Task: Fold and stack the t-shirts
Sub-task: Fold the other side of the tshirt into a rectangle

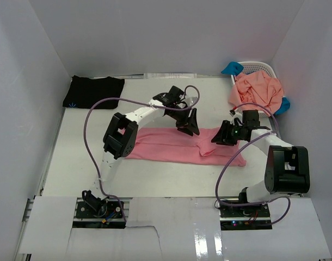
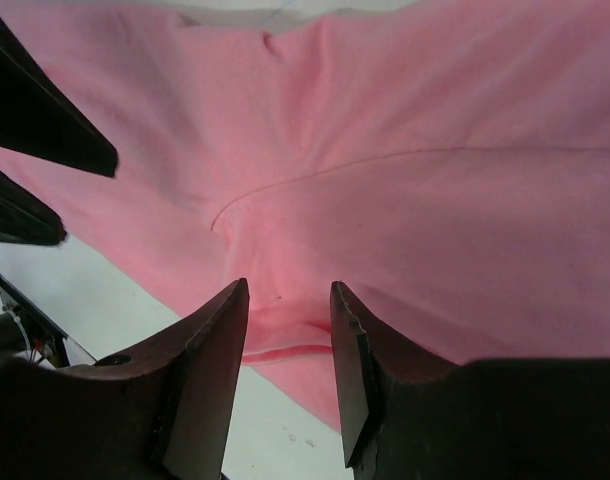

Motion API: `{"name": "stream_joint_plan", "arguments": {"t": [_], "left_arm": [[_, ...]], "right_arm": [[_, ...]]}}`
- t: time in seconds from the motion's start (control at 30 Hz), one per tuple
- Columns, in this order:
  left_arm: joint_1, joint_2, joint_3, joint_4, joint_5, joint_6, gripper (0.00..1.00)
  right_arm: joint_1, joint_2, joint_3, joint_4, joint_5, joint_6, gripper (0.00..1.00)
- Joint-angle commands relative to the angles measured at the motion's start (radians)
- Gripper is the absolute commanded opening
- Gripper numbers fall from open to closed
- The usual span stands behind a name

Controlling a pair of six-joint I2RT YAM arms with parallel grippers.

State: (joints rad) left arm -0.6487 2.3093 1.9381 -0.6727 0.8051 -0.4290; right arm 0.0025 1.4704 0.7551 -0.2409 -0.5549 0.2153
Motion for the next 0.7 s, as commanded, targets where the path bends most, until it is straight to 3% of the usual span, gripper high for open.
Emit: {"name": "stream_joint_plan", "arguments": {"t": [0.0,0.43,0.67], "left_arm": [[-0.048,0.016,0.024,0.061,0.109,-0.036,0.58],[-0.092,0.099,0.087,0.071,0.120,-0.062,0.59],[-0.094,0.116,0.088,0.067,0.082,-0.054,0.59]], "right_arm": [[-0.024,0.027,-0.010,0.049,-0.065,-0.033,0.45],[-0.025,0.042,-0.045,-0.003,-0.086,-0.048,0.45],[-0.025,-0.091,-0.089,-0.122,-0.054,-0.039,0.43]]}}
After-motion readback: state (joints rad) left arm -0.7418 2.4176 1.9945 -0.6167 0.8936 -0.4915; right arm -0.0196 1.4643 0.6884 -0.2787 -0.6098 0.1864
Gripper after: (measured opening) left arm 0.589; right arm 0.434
